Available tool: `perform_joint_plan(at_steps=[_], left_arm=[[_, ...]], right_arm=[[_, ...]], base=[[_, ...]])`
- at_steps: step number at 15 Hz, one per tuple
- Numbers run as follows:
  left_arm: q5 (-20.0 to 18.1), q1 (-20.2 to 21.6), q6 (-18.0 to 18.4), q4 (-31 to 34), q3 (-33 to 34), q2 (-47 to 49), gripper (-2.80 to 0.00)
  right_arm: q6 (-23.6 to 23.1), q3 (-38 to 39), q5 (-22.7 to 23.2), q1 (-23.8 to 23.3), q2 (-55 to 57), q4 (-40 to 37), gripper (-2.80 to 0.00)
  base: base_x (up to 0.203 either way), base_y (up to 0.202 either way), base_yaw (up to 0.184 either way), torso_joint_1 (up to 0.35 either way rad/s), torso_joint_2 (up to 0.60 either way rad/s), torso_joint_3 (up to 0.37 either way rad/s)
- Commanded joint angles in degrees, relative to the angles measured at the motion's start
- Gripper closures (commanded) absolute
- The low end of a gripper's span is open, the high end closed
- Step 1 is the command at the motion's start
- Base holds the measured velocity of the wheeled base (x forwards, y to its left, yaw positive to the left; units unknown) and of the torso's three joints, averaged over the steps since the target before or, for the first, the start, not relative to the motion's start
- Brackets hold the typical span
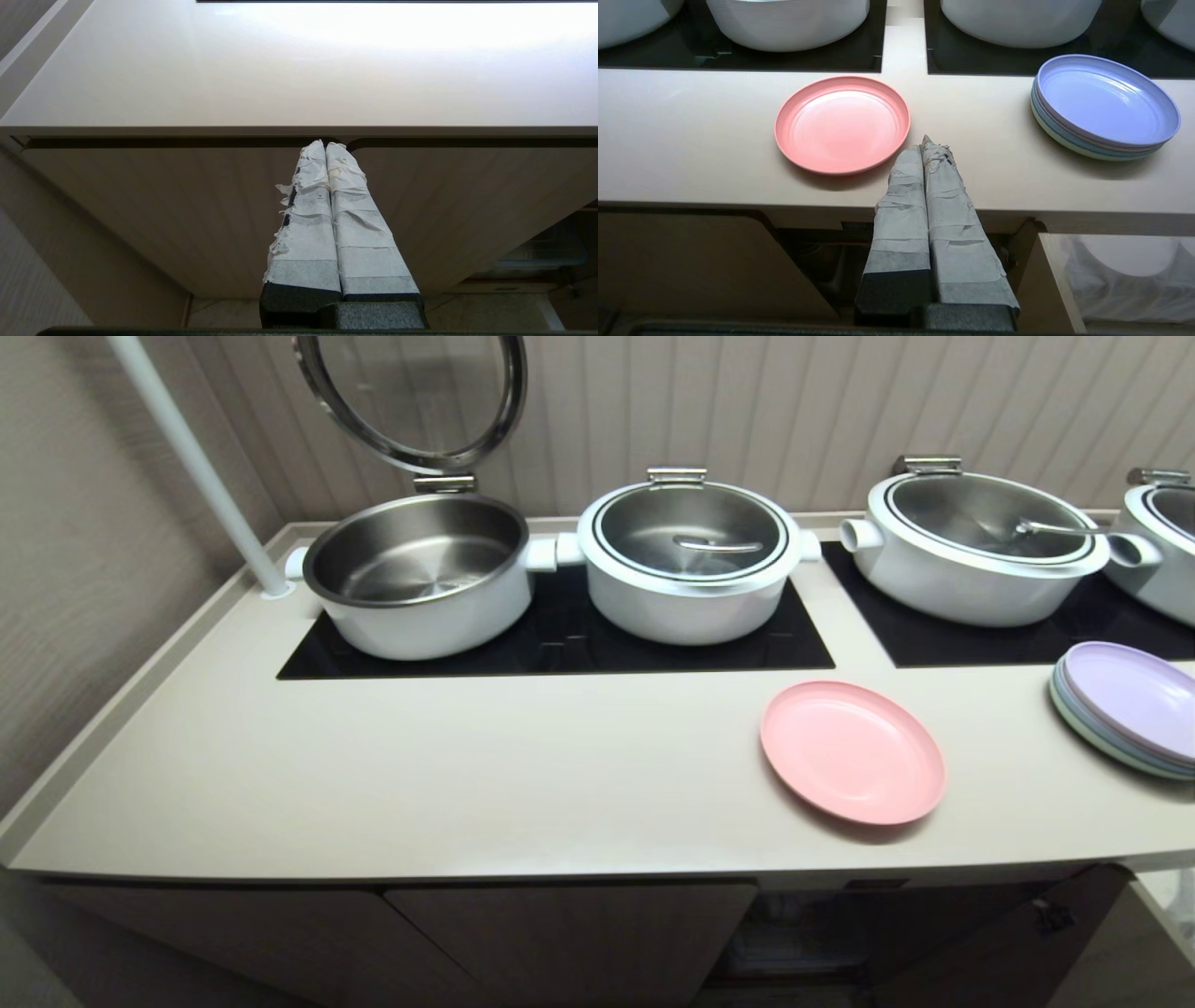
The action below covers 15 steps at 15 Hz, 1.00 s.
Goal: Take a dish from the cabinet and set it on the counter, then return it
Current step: Pick up the plate from the table
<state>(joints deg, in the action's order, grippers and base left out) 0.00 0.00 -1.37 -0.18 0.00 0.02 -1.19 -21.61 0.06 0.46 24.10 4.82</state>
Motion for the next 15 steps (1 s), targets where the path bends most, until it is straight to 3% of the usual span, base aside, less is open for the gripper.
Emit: perform_joint_plan(at_steps=[1,8,11,15], left_arm=[[0.0,0.0,0.0,0.0,0.0,0.0,0.0],[0.0,0.0,0.0,0.0,0.0,0.0,0.0],[0.0,0.0,0.0,0.0,0.0,0.0,0.0],[0.0,0.0,0.0,0.0,0.0,0.0,0.0]], right_arm=[[0.0,-6.9,0.0,-0.2,14.6,1.2,0.0],[0.1,-19.6,0.1,-0.4,35.0,1.6,0.0],[0.2,-22.6,0.2,-0.8,39.0,-2.6,0.0],[5.5,-26.1,0.2,-1.0,42.2,-8.1,0.0]], base=[[0.0,0.0,0.0,0.0,0.0,0.0],[0.0,0.0,0.0,0.0,0.0,0.0],[0.0,0.0,0.0,0.0,0.0,0.0],[0.0,0.0,0.0,0.0,0.0,0.0]])
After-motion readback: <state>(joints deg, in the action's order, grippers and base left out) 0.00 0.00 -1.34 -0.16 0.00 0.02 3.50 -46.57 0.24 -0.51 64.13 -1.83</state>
